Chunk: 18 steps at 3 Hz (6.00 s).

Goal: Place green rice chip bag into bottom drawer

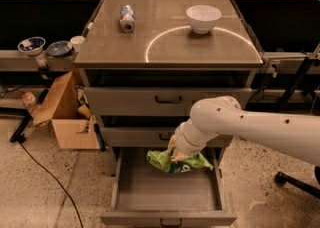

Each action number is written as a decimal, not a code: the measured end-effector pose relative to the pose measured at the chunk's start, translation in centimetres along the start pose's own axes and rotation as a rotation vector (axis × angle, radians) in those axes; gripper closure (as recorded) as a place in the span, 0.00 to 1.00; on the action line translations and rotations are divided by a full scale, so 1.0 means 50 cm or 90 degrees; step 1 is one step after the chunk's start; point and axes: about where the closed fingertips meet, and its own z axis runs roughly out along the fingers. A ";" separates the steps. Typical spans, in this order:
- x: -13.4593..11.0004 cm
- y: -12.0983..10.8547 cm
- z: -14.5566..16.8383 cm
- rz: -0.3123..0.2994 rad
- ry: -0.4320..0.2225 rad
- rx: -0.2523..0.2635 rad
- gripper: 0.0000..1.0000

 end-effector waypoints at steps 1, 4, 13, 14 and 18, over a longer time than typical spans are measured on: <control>0.004 0.004 0.065 0.002 0.004 -0.019 1.00; -0.012 0.023 0.179 -0.007 0.077 -0.057 1.00; 0.051 0.019 0.579 0.077 0.032 -0.006 1.00; 0.040 0.033 0.610 0.160 -0.032 -0.029 1.00; 0.069 0.003 0.617 0.137 -0.139 -0.099 1.00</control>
Offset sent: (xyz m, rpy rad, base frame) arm 0.0028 0.0357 -0.0904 -0.1363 0.0661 -0.0001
